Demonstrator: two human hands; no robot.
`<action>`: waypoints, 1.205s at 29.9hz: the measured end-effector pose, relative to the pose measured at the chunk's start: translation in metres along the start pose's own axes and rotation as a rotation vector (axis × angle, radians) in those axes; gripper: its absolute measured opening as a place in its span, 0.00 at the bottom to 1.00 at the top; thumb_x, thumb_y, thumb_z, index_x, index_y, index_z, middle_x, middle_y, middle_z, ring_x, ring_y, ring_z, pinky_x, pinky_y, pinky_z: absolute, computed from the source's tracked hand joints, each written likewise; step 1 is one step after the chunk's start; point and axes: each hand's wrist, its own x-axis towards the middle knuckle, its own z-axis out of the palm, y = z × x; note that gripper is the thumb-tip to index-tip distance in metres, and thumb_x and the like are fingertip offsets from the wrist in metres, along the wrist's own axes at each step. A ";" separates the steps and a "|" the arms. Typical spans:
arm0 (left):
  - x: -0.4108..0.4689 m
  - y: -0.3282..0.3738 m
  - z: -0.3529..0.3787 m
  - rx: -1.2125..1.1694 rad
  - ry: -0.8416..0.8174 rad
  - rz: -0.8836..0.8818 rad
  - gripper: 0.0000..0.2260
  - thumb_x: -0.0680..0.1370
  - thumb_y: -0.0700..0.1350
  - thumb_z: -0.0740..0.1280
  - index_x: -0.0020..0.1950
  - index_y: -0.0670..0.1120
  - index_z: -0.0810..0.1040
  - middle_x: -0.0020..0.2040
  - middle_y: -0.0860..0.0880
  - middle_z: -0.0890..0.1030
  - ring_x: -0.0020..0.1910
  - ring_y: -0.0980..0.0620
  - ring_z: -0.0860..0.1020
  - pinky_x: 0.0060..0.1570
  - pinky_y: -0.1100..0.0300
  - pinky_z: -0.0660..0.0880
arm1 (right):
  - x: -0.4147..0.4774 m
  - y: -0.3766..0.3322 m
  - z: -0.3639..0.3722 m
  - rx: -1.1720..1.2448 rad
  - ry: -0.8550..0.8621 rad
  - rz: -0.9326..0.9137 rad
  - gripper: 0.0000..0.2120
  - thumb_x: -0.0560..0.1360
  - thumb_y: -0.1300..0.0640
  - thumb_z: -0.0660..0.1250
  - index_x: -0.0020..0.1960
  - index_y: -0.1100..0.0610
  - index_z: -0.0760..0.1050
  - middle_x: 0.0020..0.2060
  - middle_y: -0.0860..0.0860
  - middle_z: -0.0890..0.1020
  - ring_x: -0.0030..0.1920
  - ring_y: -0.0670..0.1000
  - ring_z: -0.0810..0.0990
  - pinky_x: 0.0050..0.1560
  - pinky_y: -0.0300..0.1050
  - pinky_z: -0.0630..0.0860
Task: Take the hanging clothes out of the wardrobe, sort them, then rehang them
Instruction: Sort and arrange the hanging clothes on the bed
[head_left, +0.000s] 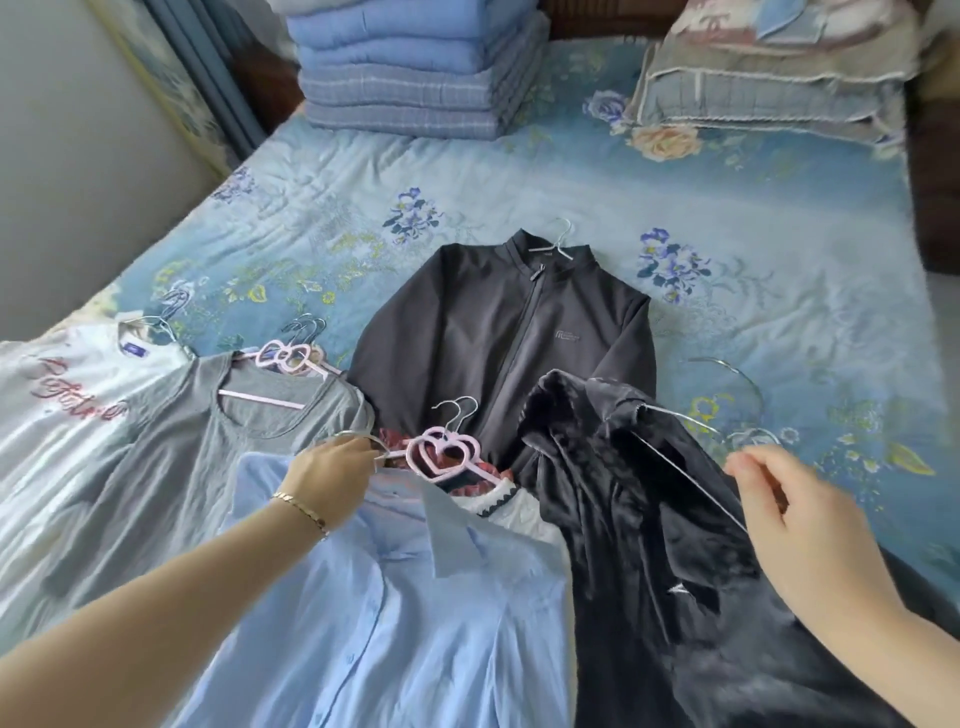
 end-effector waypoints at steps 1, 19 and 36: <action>-0.016 0.003 -0.018 -0.004 0.003 -0.012 0.14 0.50 0.29 0.73 0.26 0.47 0.79 0.26 0.51 0.77 0.25 0.51 0.80 0.20 0.64 0.74 | -0.004 -0.007 -0.013 0.011 0.005 -0.014 0.08 0.79 0.56 0.59 0.43 0.53 0.75 0.26 0.47 0.76 0.27 0.46 0.72 0.33 0.40 0.67; -0.348 0.075 -0.325 0.134 0.485 -0.052 0.13 0.66 0.38 0.53 0.31 0.45 0.77 0.34 0.50 0.80 0.41 0.54 0.69 0.40 0.61 0.68 | -0.195 -0.308 -0.192 0.215 -0.269 -0.654 0.13 0.80 0.55 0.58 0.38 0.55 0.75 0.20 0.47 0.72 0.23 0.37 0.71 0.28 0.28 0.65; -0.540 0.048 -0.355 -0.303 0.801 -0.213 0.14 0.66 0.41 0.49 0.43 0.42 0.72 0.35 0.42 0.78 0.35 0.52 0.72 0.36 0.61 0.72 | -0.441 -0.422 -0.042 0.466 -0.937 -0.706 0.13 0.80 0.59 0.59 0.47 0.68 0.75 0.38 0.56 0.74 0.40 0.50 0.70 0.43 0.46 0.67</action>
